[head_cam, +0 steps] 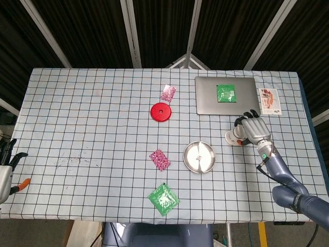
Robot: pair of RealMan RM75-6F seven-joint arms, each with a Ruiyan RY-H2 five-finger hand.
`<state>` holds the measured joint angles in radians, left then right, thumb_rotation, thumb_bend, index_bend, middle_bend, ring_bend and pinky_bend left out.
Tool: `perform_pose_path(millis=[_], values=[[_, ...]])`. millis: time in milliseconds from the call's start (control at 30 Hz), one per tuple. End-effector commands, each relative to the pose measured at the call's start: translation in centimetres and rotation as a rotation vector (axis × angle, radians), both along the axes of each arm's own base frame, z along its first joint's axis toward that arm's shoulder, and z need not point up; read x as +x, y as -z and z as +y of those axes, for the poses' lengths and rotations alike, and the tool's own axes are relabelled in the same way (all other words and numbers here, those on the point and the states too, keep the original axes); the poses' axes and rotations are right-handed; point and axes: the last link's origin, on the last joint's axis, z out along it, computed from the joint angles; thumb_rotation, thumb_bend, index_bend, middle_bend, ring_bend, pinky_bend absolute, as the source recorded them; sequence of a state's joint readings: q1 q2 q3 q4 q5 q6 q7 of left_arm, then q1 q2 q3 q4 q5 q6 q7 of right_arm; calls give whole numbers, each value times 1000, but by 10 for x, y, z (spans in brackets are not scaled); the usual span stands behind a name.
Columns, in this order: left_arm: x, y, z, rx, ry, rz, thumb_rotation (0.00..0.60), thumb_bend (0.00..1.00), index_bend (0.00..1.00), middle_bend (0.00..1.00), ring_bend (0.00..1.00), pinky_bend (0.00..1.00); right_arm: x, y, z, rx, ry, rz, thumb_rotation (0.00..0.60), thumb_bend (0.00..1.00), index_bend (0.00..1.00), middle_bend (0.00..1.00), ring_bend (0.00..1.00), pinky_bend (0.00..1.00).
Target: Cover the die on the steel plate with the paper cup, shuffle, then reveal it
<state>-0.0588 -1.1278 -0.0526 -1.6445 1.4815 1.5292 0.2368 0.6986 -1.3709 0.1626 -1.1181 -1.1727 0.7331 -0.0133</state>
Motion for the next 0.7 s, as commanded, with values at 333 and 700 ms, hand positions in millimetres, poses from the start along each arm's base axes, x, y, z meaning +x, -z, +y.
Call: perform_pose_path(millis=[333,700], values=[[0,1,0,-5,0,0,600,233,290,0,0,128,0,-7,0,-8,-7,10,600,236,402,384,149,0],[0,2,0,-16,1,1,600,233,297,0,0,128,-3,-8,1,-1,2,21,600,248,414,397,155,0]])
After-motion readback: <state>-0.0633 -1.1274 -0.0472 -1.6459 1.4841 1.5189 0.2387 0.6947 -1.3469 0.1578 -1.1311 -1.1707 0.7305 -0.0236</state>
